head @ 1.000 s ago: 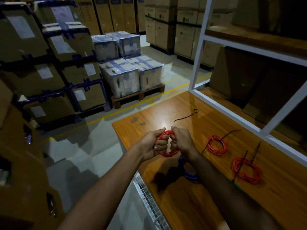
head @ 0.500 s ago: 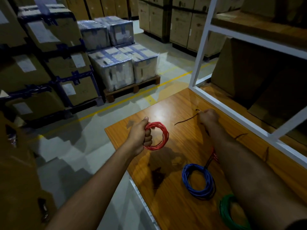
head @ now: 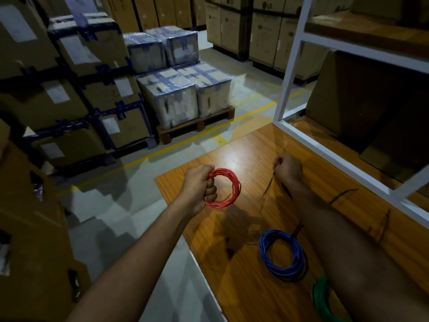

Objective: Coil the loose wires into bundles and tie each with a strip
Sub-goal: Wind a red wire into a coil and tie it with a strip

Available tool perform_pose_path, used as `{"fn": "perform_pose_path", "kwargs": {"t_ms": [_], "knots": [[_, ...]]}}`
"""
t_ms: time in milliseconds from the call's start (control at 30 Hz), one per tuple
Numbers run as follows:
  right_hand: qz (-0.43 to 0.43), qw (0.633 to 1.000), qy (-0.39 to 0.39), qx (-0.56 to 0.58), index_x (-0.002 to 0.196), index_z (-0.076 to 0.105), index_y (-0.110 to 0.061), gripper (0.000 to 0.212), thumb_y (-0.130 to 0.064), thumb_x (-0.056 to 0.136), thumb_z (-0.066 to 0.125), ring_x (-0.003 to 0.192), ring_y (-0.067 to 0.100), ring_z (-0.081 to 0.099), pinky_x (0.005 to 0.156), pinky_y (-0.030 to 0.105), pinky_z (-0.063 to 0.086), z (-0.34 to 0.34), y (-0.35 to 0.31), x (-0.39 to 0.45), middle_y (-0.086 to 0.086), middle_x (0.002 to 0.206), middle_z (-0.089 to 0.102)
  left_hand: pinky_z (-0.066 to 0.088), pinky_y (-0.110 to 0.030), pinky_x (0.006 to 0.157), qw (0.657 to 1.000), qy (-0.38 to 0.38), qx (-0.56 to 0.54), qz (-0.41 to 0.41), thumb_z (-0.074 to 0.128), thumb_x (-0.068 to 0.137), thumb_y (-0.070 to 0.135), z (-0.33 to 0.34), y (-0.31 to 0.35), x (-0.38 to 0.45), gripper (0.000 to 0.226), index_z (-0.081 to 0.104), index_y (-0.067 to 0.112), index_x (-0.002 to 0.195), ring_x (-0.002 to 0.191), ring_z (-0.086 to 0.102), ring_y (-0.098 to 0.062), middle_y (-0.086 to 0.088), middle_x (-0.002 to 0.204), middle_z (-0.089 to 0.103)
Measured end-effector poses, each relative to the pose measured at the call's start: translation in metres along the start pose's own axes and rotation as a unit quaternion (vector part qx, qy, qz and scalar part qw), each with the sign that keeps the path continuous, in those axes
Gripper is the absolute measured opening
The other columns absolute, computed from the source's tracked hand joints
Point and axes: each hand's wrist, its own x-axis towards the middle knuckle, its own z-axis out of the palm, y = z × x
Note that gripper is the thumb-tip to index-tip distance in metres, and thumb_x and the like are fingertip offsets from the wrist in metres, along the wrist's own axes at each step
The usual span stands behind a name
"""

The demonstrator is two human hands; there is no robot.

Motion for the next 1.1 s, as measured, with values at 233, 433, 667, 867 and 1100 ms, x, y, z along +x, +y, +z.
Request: {"fn": "perform_pose_path", "kwargs": {"t_ms": [233,433,667,867,1100], "knots": [[-0.071,0.979,0.047,0.185,0.092,0.073,-0.014,0.016,-0.001,0.092,0.063,0.072,0.007,0.069,0.053,0.013,0.052,-0.018,-0.039,-0.041,0.0,0.083,0.071,0.018,-0.02,0.039,1.0,-0.021,-0.023,0.003,0.046,0.105,0.021,0.006,0.007,-0.024,0.027,0.039,0.017,0.078,0.038,0.021,-0.01,0.002,0.05,0.027],[-0.09,0.945,0.065,0.306,0.09,0.074,-0.007,0.014,0.005,0.086,0.069,0.069,0.007,0.07,0.054,0.012,0.053,-0.03,-0.085,-0.063,-0.002,0.077,0.069,0.017,-0.019,0.038,0.998,-0.04,-0.041,-0.004,0.048,0.104,0.026,0.012,0.009,-0.045,0.029,0.038,0.019,0.078,0.038,0.02,-0.008,0.003,0.052,0.024],[-0.036,0.921,-0.072,0.381,0.088,0.073,0.001,0.009,0.005,0.081,0.076,0.07,0.022,0.075,0.06,0.024,0.059,-0.041,-0.11,-0.073,0.015,0.08,0.073,0.018,-0.019,0.039,0.999,-0.026,-0.019,0.004,0.047,0.105,0.023,0.002,0.012,-0.059,0.028,0.038,0.018,0.079,0.039,0.02,-0.009,0.002,0.051,0.024],[-0.012,0.903,-0.144,0.404,0.095,0.069,0.01,0.015,0.009,0.081,0.073,0.074,0.027,0.073,0.058,0.023,0.058,-0.048,-0.119,-0.073,0.022,0.085,0.071,0.015,-0.018,0.04,0.999,-0.03,-0.033,-0.005,0.044,0.105,0.018,-0.014,0.02,-0.07,0.009,0.047,0.012,0.1,0.036,0.018,-0.008,0.004,0.048,0.023],[0.003,0.894,-0.211,0.396,0.103,0.066,0.014,0.021,0.009,0.083,0.07,0.069,0.023,0.073,0.056,0.022,0.058,-0.05,-0.137,-0.101,0.02,0.085,0.07,0.017,-0.017,0.039,0.999,-0.029,-0.029,-0.001,0.043,0.105,0.018,-0.027,0.022,-0.074,0.013,0.052,0.009,0.106,0.036,0.018,-0.008,0.003,0.049,0.023]]}}
